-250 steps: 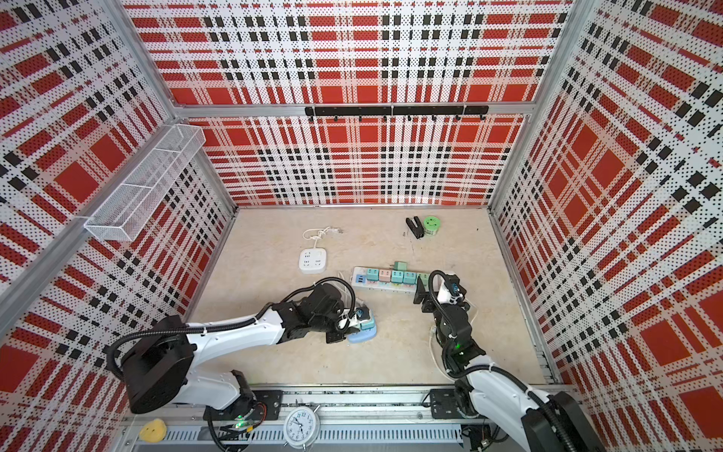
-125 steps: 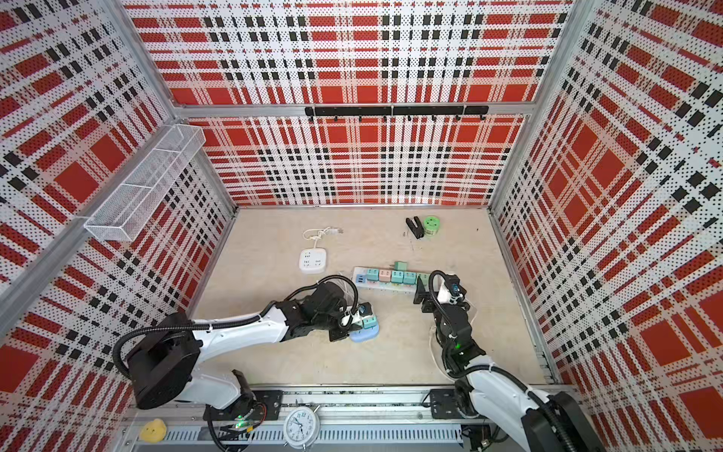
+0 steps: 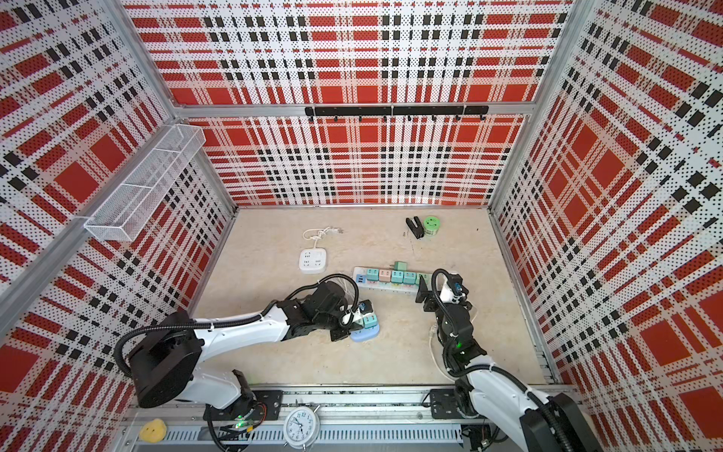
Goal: Insert the plug
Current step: 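Lower the green adapter with left gripper into the light blue socket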
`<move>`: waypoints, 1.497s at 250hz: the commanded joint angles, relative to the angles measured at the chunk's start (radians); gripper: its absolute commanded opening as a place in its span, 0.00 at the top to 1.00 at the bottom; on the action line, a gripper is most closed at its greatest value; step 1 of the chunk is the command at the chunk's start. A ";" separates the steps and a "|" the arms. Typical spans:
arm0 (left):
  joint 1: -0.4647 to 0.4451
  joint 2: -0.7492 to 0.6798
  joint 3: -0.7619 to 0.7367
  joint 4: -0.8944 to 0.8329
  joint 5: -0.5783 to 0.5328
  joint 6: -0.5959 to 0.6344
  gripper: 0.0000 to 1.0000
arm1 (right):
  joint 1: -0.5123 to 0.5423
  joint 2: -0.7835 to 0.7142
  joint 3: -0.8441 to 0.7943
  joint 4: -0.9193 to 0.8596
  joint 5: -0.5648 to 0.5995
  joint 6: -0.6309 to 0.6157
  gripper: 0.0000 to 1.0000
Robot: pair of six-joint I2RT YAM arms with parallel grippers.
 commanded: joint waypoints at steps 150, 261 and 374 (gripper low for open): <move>-0.060 -0.003 -0.024 0.011 -0.089 -0.136 1.00 | -0.008 -0.034 0.009 0.016 -0.033 0.016 0.00; -0.040 0.017 -0.048 0.043 -0.098 -0.158 1.00 | -0.009 -0.041 0.005 0.014 -0.037 0.018 0.00; -0.100 0.139 -0.065 0.093 -0.111 -0.250 1.00 | -0.014 -0.036 0.006 0.016 -0.042 0.021 0.00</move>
